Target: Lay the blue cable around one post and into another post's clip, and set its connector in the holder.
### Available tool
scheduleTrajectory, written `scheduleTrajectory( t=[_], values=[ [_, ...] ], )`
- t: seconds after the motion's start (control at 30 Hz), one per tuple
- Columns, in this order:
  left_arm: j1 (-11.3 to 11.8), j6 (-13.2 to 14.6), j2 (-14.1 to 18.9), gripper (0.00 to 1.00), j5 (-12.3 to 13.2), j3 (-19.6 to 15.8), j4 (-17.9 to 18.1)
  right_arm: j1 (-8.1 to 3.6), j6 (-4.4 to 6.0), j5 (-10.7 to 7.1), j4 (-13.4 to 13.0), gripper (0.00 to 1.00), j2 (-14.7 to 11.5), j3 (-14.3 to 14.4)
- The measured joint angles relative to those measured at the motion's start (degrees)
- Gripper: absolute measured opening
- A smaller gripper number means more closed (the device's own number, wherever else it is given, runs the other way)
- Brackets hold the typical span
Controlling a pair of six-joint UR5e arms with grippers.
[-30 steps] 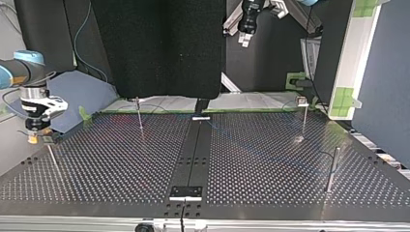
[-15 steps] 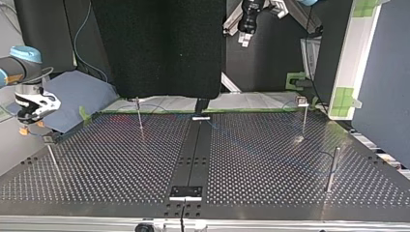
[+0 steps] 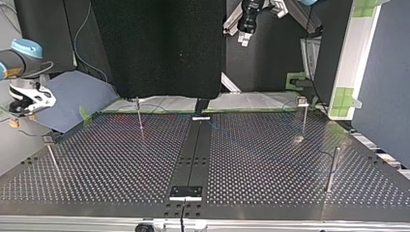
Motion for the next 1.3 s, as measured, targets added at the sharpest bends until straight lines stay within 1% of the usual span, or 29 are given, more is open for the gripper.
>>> scheduleTrajectory(
  t=[0.13, 0.2, 0.23, 0.33, 0.37, 0.5, 0.6, 0.77, 0.93, 1.07, 1.17, 1.3],
  values=[
    [0.06, -0.09, -0.01, 1.00, 0.05, -0.03, 0.11, 0.57, -0.02, 1.91, -1.25, 1.00, -0.61, 1.91],
    [0.15, -0.11, -0.01, 1.00, 0.13, -0.06, 0.16, 1.04, -0.26, 3.00, -1.84, 1.00, -0.72, 2.99],
    [0.19, -0.12, -0.02, 1.00, 0.19, -0.05, 0.18, 1.25, -0.45, 3.44, -2.10, 1.00, -0.75, 3.43],
    [0.24, -0.12, -0.02, 1.00, 0.34, -0.05, 0.22, 2.23, -1.45, 4.85, -2.87, 1.00, -0.77, 4.88],
    [0.25, -0.12, -0.02, 1.00, 0.37, -0.06, 0.23, 2.73, -1.91, 5.27, -3.06, 1.00, -0.78, 5.45],
    [0.27, -0.13, -0.03, 1.00, 0.39, -0.04, 0.25, 4.60, -3.01, 6.12, -3.22, 1.00, -0.82, 7.34],
    [0.27, -0.13, -0.03, 1.00, 0.27, -0.04, 0.28, 6.02, -3.37, 7.08, -3.09, 1.00, -0.83, 8.07],
    [0.42, -0.19, -0.03, 1.00, -0.46, -0.05, 0.66, 8.34, -3.56, 8.93, -2.47, 1.00, -1.14, 8.34],
    [0.85, -0.93, -0.03, 1.00, -2.81, -0.02, 2.80, 10.82, -3.59, 9.44, -1.93, 1.00, -1.99, 8.35],
    [1.33, -1.29, -0.02, 1.00, -4.92, -0.03, 5.25, 13.17, -3.60, 9.51, -1.60, 1.00, -2.87, 8.37],
    [1.62, -1.38, -0.01, 1.00, -5.51, -0.02, 7.01, 14.75, -3.59, 9.52, -1.46, 1.00, -3.13, 8.37],
    [1.91, -1.38, -0.03, 1.00, -5.24, -0.01, 9.18, 16.60, -3.51, 9.54, -0.81, 1.00, -3.99, 8.39]
  ],
)
